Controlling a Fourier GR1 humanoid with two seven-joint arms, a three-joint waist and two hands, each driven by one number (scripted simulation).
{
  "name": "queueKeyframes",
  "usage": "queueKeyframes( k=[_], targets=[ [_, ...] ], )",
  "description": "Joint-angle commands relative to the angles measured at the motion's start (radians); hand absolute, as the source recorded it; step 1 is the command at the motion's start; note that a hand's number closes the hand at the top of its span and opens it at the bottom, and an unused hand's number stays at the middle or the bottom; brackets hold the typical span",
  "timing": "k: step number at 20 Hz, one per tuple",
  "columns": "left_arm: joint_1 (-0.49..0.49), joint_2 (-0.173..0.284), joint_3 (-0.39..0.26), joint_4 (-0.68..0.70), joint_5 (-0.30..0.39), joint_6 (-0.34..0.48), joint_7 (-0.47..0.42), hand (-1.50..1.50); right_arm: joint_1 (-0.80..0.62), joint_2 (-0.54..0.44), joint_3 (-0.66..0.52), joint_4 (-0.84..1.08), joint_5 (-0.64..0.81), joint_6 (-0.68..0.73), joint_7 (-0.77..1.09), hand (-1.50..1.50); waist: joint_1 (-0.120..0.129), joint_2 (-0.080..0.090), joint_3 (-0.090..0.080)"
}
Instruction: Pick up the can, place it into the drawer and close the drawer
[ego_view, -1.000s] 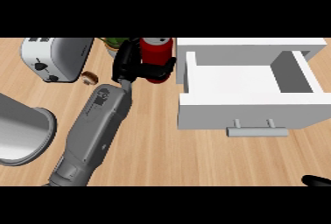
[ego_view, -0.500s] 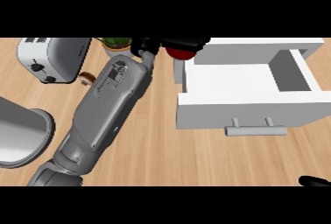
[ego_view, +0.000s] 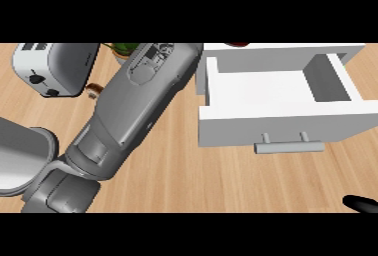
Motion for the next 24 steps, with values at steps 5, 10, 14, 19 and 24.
queueKeyframes(
  k=[5,10,14,19,24],
  targets=[
    [-0.163,0.000,-0.076,0.216,0.097,0.062,-0.027,1.50,-0.100,-0.044,-0.015,0.055,-0.037,0.000,0.021,-1.50,-0.043,0.015,0.002],
    [-0.167,0.000,-0.168,0.229,0.181,0.094,-0.053,1.50,-0.043,-0.010,0.040,0.028,0.017,0.011,-0.008,-1.50,-0.052,0.012,0.002],
    [-0.209,0.000,-0.143,0.315,0.171,0.122,-0.080,1.50,-0.041,-0.020,0.006,0.001,-0.017,0.007,0.005,-1.50,-0.047,0.012,0.002],
    [-0.245,0.000,-0.170,0.353,0.203,0.211,-0.088,-1.50,-0.080,-0.038,0.023,-0.016,-0.026,0.002,0.073,-1.50,-0.067,0.015,0.002],
    [-0.240,0.000,-0.185,0.375,0.226,0.238,-0.135,-1.50,-0.077,-0.072,0.034,0.025,0.040,0.036,-0.005,-1.50,-0.074,0.020,0.003]
  ],
)
